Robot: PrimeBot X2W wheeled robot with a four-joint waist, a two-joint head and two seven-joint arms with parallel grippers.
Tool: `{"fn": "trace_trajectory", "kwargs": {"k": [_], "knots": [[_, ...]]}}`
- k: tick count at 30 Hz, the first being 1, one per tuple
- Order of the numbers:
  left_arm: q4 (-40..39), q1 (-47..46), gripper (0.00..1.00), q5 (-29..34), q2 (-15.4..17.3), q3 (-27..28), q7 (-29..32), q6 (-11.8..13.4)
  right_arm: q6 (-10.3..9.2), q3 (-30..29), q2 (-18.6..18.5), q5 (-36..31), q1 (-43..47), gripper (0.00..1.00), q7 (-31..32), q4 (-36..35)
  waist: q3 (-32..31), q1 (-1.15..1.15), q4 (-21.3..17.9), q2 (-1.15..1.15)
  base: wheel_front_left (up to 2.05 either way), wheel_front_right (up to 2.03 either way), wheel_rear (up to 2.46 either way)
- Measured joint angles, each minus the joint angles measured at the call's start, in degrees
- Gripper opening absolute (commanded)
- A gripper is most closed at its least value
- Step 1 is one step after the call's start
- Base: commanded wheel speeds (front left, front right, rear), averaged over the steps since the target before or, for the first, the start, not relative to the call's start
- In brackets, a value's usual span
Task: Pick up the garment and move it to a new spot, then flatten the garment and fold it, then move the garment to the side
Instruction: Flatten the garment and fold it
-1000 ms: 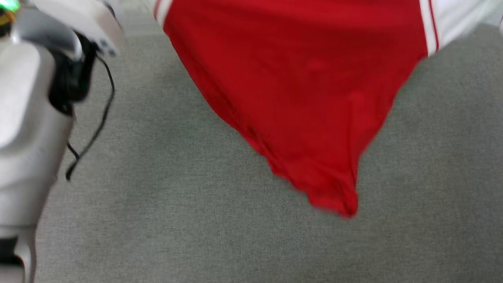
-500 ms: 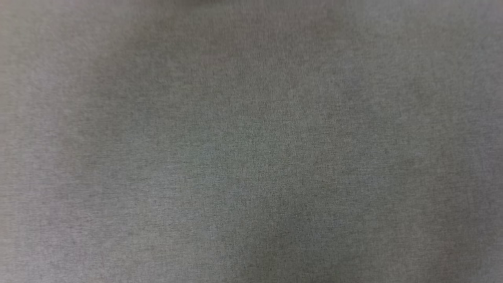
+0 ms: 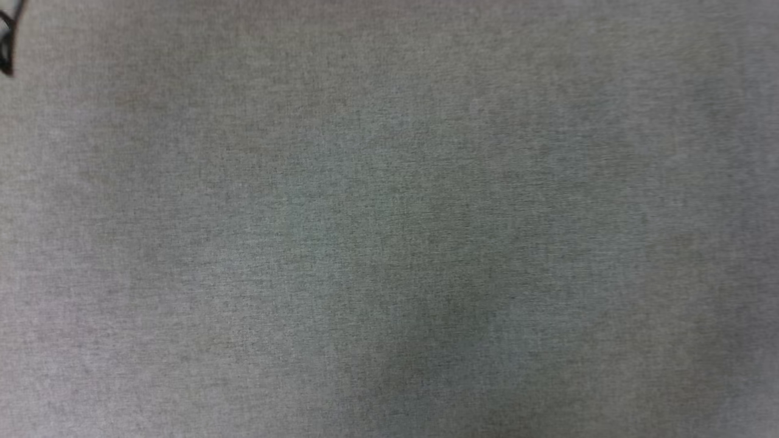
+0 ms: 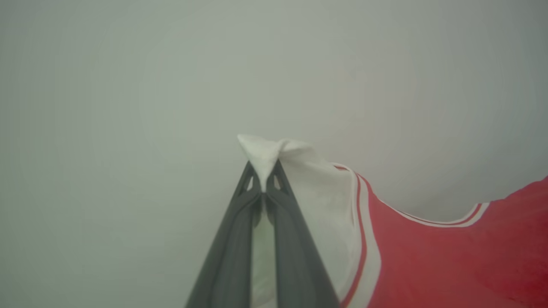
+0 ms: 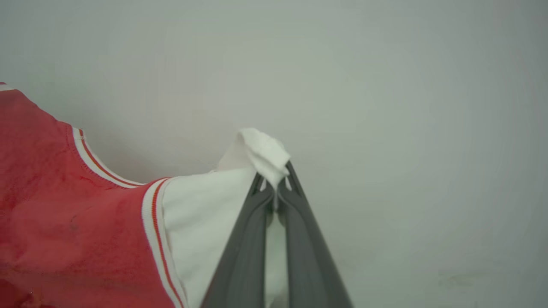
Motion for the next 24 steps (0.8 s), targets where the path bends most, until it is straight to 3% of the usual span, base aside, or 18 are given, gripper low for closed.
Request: {"fn": "trace_trajectory", "kwargs": {"k": [7,16,24], "knots": [[4.2,5.3,0.0,-1.6,-1.7,-0.1,-1.9,-2.0,0.0,4.3,0.3,4.1,4.1,0.0,-0.8,2.8,0.1,0.0,0.8,0.0,0.0,0.0,0.0],[2.4,26.7,0.0,-5.1,-2.3,1.0,-3.5,-4.0,0.0,8.1,-1.9,13.3,24.1,0.0,-0.7,-2.0,-6.8,-0.01,1.2,0.0,0.0,0.0,0.0],[-10.2,53.5,0.0,-8.4,-0.7,4.3,-3.6,-0.3,-0.01,6.5,-4.2,18.4,47.7,0.0,1.8,-10.6,-16.2,-0.01,1.1,0.0,0.0,0.0,0.0]]}}
